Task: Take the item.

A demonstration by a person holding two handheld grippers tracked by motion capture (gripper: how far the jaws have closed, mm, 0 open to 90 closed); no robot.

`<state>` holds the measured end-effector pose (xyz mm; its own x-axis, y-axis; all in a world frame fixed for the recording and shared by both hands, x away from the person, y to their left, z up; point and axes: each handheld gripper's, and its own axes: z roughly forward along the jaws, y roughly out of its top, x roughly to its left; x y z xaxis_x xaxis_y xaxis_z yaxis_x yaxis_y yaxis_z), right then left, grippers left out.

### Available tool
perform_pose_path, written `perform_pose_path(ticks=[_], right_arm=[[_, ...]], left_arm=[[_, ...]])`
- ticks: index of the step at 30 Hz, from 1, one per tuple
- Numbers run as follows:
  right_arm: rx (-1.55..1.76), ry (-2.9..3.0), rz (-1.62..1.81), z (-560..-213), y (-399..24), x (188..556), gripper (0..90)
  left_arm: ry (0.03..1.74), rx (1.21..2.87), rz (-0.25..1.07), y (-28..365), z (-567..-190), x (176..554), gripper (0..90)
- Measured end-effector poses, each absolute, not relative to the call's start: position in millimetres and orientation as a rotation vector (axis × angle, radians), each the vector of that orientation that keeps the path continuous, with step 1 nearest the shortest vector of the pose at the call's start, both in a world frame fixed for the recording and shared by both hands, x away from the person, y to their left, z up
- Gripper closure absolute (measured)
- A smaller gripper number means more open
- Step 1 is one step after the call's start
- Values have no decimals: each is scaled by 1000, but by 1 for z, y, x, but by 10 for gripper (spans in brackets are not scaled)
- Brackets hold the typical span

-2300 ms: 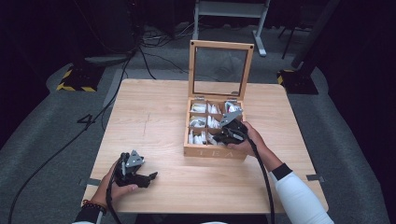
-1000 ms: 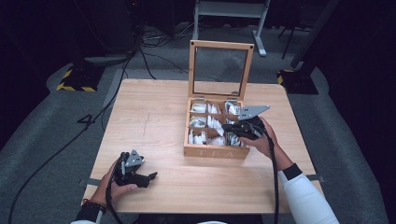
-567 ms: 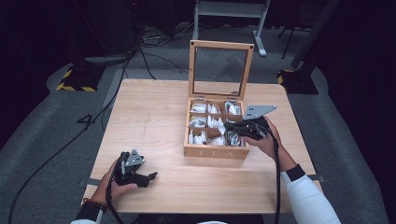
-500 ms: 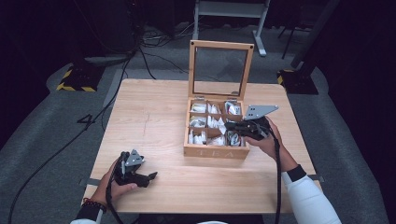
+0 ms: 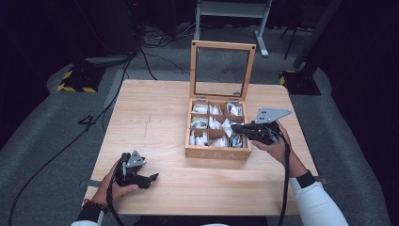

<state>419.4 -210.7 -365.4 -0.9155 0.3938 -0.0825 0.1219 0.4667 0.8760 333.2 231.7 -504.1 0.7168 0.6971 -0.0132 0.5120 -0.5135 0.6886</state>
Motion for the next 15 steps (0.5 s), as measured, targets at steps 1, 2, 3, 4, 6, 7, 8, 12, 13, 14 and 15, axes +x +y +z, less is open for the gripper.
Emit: perform_pose_path(ticks=[1, 2, 3, 4, 6, 7, 8, 12, 13, 14, 15], right_arm=[[434, 2446, 1430, -365, -212, 416, 900], [433, 2446, 1430, -364, -212, 415, 900], [433, 2446, 1430, -364, -212, 415, 900], [427, 2448, 1438, -364, -214, 411, 900], [419, 2450, 1437, -364, -214, 408, 900], [411, 2449, 1438, -364, -214, 406, 900], [408, 2452, 1441, -363, -214, 405, 900], [393, 2461, 1440, -365, -214, 400, 900], [388, 2466, 1437, -365, -214, 399, 900], [385, 2468, 1438, -366, -214, 398, 900], [382, 2472, 1439, -367, -214, 397, 900]], left_arm=[[913, 2229, 347, 232, -504, 333, 149], [913, 2230, 347, 232, -504, 333, 149], [913, 2230, 347, 232, -504, 333, 149], [913, 2230, 347, 232, -504, 333, 149], [915, 2229, 345, 232, -504, 333, 149], [913, 2230, 346, 232, -504, 333, 149], [913, 2230, 347, 232, -504, 333, 149], [916, 2228, 343, 232, -504, 333, 149], [913, 2230, 347, 232, -504, 333, 149], [914, 2230, 346, 232, -504, 333, 149], [917, 2227, 344, 231, -504, 333, 149]])
